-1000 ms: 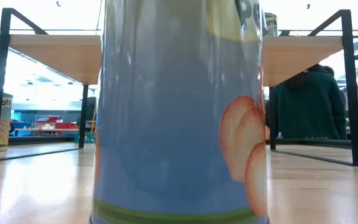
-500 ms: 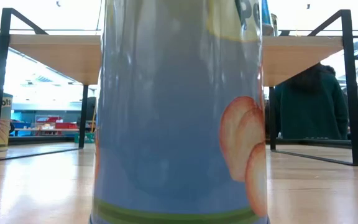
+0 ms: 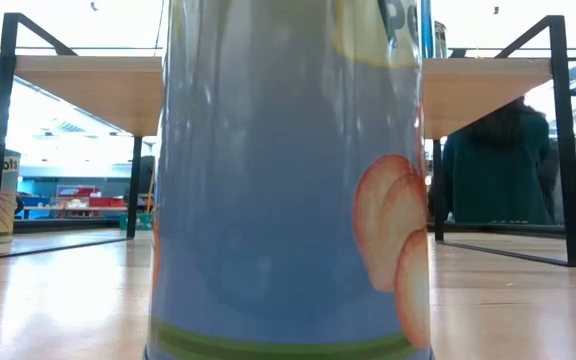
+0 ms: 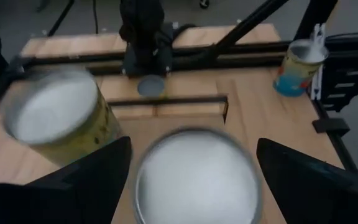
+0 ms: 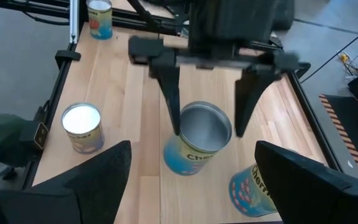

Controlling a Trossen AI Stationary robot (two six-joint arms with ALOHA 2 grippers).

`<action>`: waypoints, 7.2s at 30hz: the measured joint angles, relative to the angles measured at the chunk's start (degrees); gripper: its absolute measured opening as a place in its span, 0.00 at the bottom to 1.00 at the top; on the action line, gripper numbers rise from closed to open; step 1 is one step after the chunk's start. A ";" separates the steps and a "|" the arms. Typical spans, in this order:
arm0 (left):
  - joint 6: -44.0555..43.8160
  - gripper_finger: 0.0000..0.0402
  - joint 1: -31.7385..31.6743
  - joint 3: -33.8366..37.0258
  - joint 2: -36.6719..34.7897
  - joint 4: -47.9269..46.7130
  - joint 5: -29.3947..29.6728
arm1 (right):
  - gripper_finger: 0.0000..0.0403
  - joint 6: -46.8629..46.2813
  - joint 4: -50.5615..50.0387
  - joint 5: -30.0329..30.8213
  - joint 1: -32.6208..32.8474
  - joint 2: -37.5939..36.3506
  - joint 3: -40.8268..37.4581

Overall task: Pick and place cans onto a shelf
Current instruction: Put the canned cherries on the shelf aligned with the other canned cherries, then put the canned peaches on the shelf

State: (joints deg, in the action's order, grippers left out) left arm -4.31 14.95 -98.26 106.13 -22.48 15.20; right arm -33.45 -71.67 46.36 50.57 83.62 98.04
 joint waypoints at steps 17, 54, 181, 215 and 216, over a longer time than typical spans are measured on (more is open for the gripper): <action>-6.36 0.77 5.65 -3.05 -1.67 -26.67 20.19 | 0.87 -0.26 -0.46 -0.60 -0.01 0.01 0.00; -11.66 0.71 5.33 2.22 -14.04 -38.51 23.95 | 0.87 12.59 2.84 -9.76 -17.15 6.84 -0.02; -20.56 0.88 25.66 7.69 10.21 3.71 14.78 | 0.87 -13.33 20.69 -15.99 2.01 24.14 -6.34; -20.45 0.80 23.47 7.77 11.32 -4.72 7.27 | 0.87 -9.90 22.75 -16.01 0.30 24.04 -8.83; -19.48 0.80 23.55 7.80 10.30 -5.24 7.24 | 0.87 -9.87 22.74 -16.01 0.38 23.85 -8.83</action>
State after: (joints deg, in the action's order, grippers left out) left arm -23.79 38.50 -90.45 116.43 -27.72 22.44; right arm -43.32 -48.93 30.35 50.95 107.47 89.21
